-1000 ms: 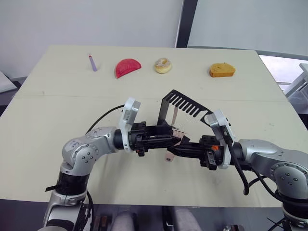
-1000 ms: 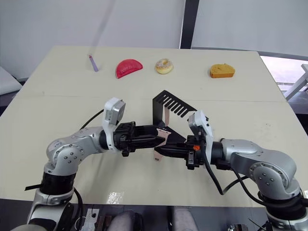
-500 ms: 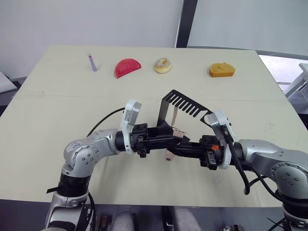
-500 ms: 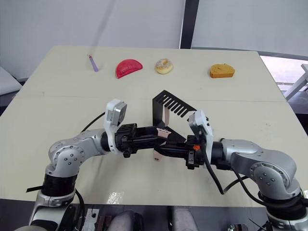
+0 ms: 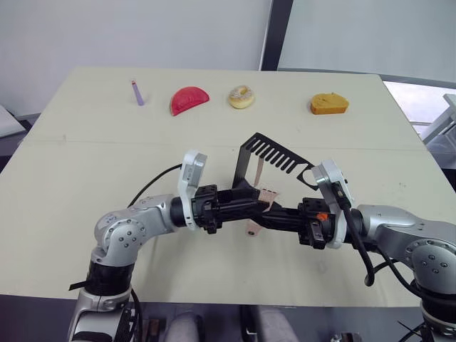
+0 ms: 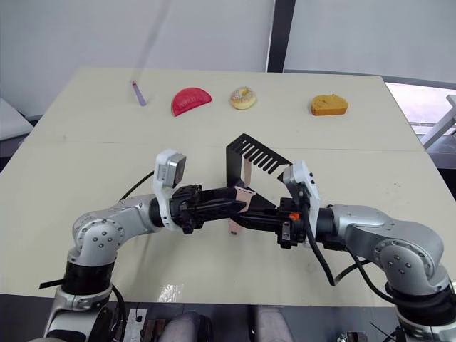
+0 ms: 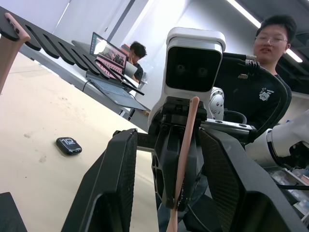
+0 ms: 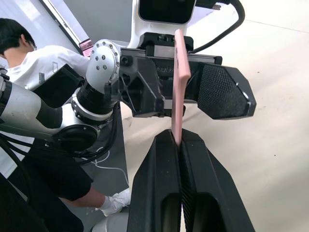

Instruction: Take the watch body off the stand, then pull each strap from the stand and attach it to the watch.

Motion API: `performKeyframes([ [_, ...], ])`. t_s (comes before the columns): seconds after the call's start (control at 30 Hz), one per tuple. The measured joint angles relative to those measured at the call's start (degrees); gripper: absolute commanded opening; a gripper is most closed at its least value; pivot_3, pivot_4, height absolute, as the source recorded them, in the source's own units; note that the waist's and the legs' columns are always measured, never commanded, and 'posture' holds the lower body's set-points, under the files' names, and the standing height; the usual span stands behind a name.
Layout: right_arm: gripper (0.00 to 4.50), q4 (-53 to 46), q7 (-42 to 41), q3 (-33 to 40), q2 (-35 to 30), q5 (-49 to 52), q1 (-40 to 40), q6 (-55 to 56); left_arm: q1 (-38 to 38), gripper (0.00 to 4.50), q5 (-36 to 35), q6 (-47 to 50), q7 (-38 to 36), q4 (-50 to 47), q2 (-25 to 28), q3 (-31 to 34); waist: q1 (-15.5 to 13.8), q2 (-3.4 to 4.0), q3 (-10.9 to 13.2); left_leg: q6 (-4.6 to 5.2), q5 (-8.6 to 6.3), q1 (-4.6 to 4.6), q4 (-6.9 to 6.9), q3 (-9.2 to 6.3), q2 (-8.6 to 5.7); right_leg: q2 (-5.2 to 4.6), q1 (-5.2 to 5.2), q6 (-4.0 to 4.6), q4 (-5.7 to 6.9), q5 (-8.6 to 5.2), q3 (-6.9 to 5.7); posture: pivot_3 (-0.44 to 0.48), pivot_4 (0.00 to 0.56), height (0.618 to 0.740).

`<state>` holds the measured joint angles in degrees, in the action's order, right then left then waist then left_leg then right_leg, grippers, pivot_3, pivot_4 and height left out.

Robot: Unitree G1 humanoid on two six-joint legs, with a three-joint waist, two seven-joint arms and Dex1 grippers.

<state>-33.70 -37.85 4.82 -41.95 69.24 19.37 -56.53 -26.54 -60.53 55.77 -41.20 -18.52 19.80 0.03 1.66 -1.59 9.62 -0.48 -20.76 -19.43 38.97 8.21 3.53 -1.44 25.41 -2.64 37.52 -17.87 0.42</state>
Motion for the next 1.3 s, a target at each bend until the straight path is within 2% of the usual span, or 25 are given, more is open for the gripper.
performKeyframes([
  [0.13, 0.0, 0.0, 0.0, 0.0, 0.0, 0.0, 0.0, 0.0, 0.0, 2.19, -0.4, 0.0, 0.4, -0.9, -0.7, 0.0, 0.0, 0.0, 0.0, 0.0, 0.0, 0.0, 0.0, 0.0, 0.0, 0.0, 0.0, 0.0, 0.0, 0.0, 0.0, 0.0, 0.15, 0.737],
  [0.23, 0.0, 0.0, 0.0, 0.0, 0.0, 0.0, 0.0, 0.0, 0.1, 1.37, -0.6, 0.0, 0.5, -0.9, -0.8, 0.0, 0.0, 0.0, 0.0, 0.0, 0.0, 0.0, 0.0, 0.0, 0.0, 0.0, 0.0, 0.0, -0.01, 0.0, 0.0, 0.0, 0.15, 0.737],
  [0.27, 0.0, 0.0, 0.0, 0.0, 0.0, 0.0, 0.0, 0.0, 0.1, 0.88, -0.7, 0.0, 0.5, -0.9, -0.7, 0.0, 0.0, 0.0, 0.0, 0.0, 0.0, 0.0, 0.0, 0.0, 0.0, 0.0, 0.0, 0.0, -0.01, 0.0, 0.0, 0.0, 0.15, 0.737],
  [0.83, 0.0, 0.4, 0.8, 0.0, 0.0, 0.5, 0.1, 0.0, 0.1, 0.88, -0.8, 0.0, 0.3, -0.9, -0.6, 0.0, 0.0, 0.0, 0.0, 0.0, 0.0, -0.01, 0.0, 0.0, 0.0, 0.0, 0.0, 0.0, -0.02, 0.0, 0.0, 0.0, 0.15, 0.737],
  [0.93, 0.0, 0.4, 0.9, 0.0, 0.0, 0.6, 0.1, 0.0, 0.1, 0.03, -0.9, 0.0, 0.3, -0.9, -0.9, 0.0, 0.0, 0.0, 0.0, 0.0, 0.0, -0.01, 0.0, 0.0, 0.0, 0.0, 0.0, 0.0, -0.02, 0.0, 0.0, 0.0, 0.15, 0.737],
  [1.3, 0.0, 0.3, 1.9, 0.0, 0.0, 2.3, 0.3, 0.0, 0.1, 0.01, -1.5, 0.0, 0.4, -0.9, -1.3, 0.4, 0.0, 0.0, 0.0, 0.0, 0.0, -0.01, -0.01, 0.0, 0.0, 0.0, 0.0, 0.0, -0.03, 0.0, 0.0, 0.0, 0.15, 0.737],
])
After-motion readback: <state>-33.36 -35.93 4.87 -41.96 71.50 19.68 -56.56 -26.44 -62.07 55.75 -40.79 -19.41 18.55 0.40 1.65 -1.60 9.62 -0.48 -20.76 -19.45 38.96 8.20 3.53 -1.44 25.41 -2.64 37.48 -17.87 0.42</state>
